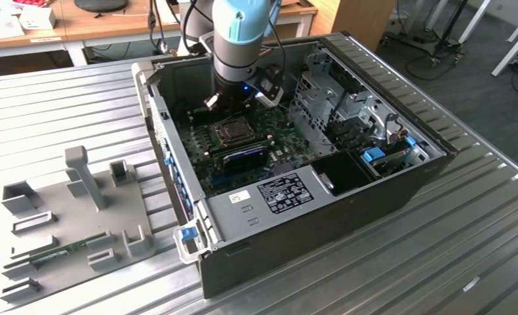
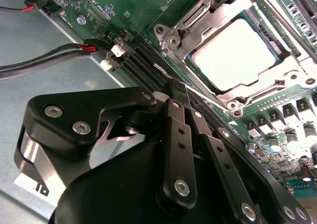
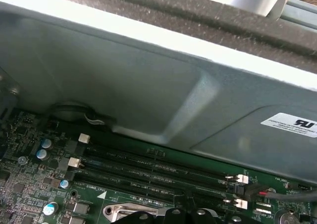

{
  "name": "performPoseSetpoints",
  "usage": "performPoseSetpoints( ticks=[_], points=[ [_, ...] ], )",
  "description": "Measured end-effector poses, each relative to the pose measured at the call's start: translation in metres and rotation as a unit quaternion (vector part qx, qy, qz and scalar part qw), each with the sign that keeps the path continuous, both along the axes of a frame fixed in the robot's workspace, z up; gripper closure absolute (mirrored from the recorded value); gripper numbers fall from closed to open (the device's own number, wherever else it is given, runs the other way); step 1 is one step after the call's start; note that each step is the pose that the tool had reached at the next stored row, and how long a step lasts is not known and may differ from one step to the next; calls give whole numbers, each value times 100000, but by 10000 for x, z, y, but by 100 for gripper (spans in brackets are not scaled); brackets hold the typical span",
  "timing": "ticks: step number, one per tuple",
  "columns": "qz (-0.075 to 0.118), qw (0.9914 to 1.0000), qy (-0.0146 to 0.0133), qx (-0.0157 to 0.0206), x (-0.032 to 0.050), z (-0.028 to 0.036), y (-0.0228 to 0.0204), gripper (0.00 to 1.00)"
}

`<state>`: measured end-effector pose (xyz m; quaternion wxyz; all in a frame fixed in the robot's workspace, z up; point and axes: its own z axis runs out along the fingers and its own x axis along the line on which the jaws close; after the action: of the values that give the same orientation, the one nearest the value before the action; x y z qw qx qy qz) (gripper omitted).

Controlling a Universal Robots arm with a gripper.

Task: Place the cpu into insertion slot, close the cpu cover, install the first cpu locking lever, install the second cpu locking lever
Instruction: 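Install the first cpu locking lever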

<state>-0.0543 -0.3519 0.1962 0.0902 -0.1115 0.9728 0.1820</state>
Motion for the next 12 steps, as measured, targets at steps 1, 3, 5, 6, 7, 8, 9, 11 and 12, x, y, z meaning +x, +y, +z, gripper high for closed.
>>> performPoseSetpoints(
  ticks=[1, 3, 5, 6, 7, 8, 9, 11, 12],
  points=[
    [-2, 100000, -5, 7, 0, -1, 0, 90],
    [2, 100000, -9, 5, 0, -4, 1, 90],
    [3, 100000, -11, -31, 1, -11, 1, 90],
    [1, 100000, -3, -63, 0, -15, 0, 90],
    [-1, 100000, -5, -88, 0, -19, 0, 90],
    [-1, 100000, -5, -121, 0, -24, 0, 90],
    [1, 100000, -6, -160, 0, -30, 0, 90],
    [0, 100000, -5, -264, 0, -41, 0, 90],
    [-1, 100000, -4, -315, 0, -47, 0, 90]
  ],
)
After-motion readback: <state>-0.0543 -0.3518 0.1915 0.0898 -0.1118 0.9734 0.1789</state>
